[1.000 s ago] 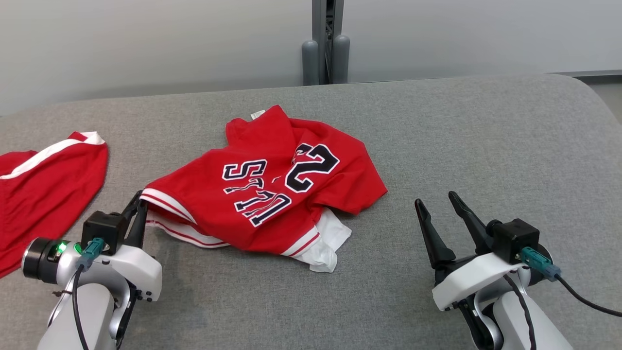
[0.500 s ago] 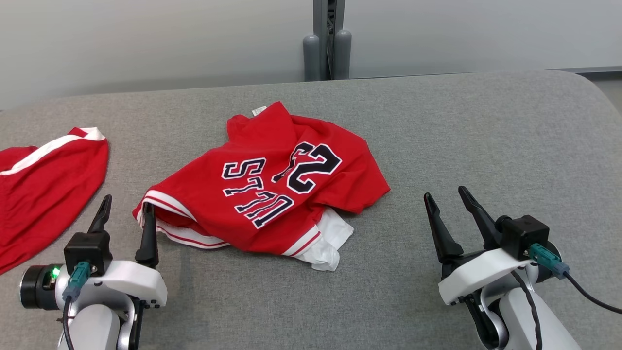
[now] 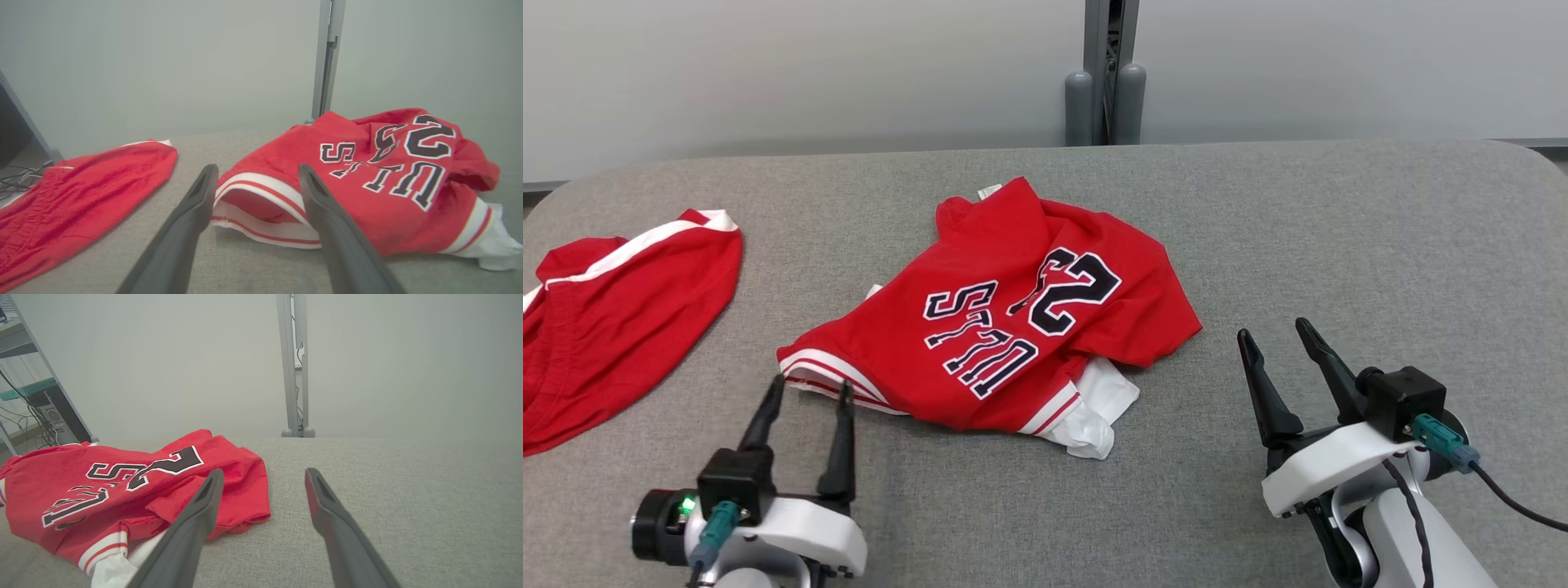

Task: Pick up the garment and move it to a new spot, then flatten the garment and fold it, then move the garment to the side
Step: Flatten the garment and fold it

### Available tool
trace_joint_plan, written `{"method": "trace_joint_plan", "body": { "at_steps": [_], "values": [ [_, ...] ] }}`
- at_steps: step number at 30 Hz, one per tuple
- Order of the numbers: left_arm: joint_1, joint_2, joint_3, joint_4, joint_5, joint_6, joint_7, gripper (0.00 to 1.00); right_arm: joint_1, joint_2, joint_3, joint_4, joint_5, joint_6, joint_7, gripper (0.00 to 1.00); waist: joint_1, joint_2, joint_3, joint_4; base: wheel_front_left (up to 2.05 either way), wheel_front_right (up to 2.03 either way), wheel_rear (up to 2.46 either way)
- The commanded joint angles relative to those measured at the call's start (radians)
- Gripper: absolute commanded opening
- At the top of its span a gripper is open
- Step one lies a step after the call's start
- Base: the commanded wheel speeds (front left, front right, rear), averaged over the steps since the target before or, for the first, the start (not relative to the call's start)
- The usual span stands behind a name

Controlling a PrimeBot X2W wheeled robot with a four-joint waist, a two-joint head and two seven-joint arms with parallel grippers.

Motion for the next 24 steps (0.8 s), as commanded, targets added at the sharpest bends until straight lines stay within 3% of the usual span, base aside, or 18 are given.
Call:
{"method": "trace_joint_plan", "body": {
  "at_steps": [1, 5, 13, 24],
  "values": [
    [0.008, -0.002, -0.006, -0.003, 0.010, -0.009, -0.001, 1.00, 0.007, -0.006, 0.001, 0.002, -0.001, 0.000, -0.001, 1.00, -0.0001, 0.0000, -0.001, 0.001, 0.00, 0.00, 0.00],
    [-0.017, -0.039, -0.078, 0.031, 0.030, -0.067, -0.001, 1.00, 0.002, -0.006, 0.012, 0.004, 0.004, 0.000, -0.001, 1.00, -0.0001, 0.0000, -0.003, -0.007, 0.00, 0.00, 0.00],
    [-0.088, -0.081, -0.198, 0.176, 0.057, -0.131, 0.003, 1.00, -0.009, -0.006, 0.028, 0.006, 0.014, 0.000, -0.001, 1.00, -0.0001, 0.0000, 0.005, -0.066, 0.00, 0.00, 0.00],
    [-0.226, -0.101, -0.287, 0.397, 0.064, -0.158, 0.007, 1.00, -0.023, -0.006, 0.038, 0.003, 0.025, 0.000, -0.001, 1.00, -0.0001, 0.0000, 0.023, -0.176, 0.00, 0.00, 0.00]
  ]
}}
